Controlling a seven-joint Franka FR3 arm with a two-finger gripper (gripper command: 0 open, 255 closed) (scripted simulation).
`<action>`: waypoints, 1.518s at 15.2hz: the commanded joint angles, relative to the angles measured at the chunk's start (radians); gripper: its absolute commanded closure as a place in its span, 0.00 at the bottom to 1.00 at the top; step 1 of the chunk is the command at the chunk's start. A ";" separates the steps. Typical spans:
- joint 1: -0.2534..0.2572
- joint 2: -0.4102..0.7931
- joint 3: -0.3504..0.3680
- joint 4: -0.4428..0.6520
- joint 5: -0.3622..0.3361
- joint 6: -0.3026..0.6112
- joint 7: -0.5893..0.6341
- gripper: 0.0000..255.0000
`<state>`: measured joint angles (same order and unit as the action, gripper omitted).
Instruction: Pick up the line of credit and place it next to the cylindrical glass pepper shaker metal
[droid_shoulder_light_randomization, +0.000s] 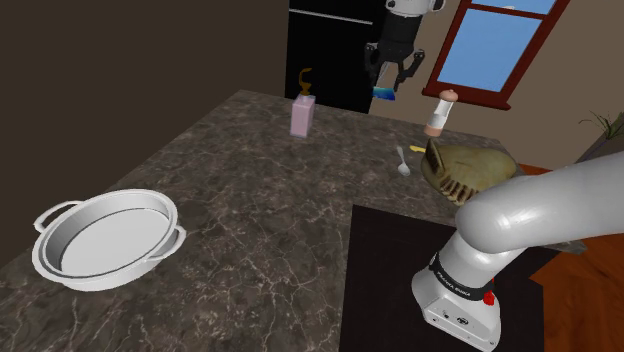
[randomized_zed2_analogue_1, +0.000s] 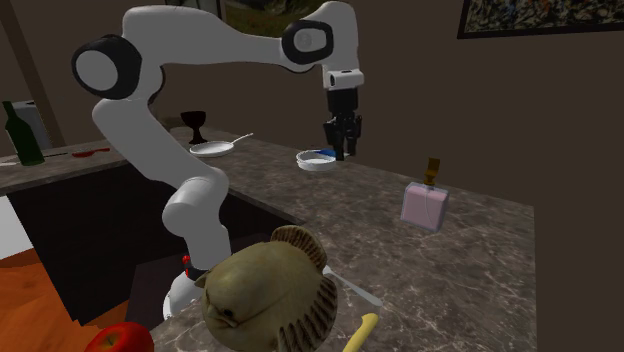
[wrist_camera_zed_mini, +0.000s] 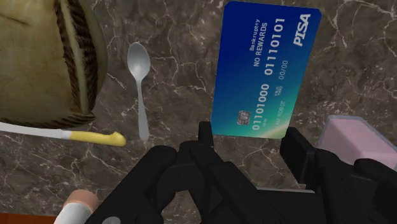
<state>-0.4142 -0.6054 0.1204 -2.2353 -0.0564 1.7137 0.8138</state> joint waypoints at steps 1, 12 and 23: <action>-0.017 0.001 -0.043 -0.005 -0.021 0.010 -0.052 1.00; -0.101 0.111 -0.258 0.076 -0.104 0.069 -0.310 1.00; -0.161 0.342 -0.462 0.294 -0.093 0.114 -0.578 1.00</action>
<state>-0.5701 -0.2835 -0.3254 -1.9650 -0.1542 1.8283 0.2606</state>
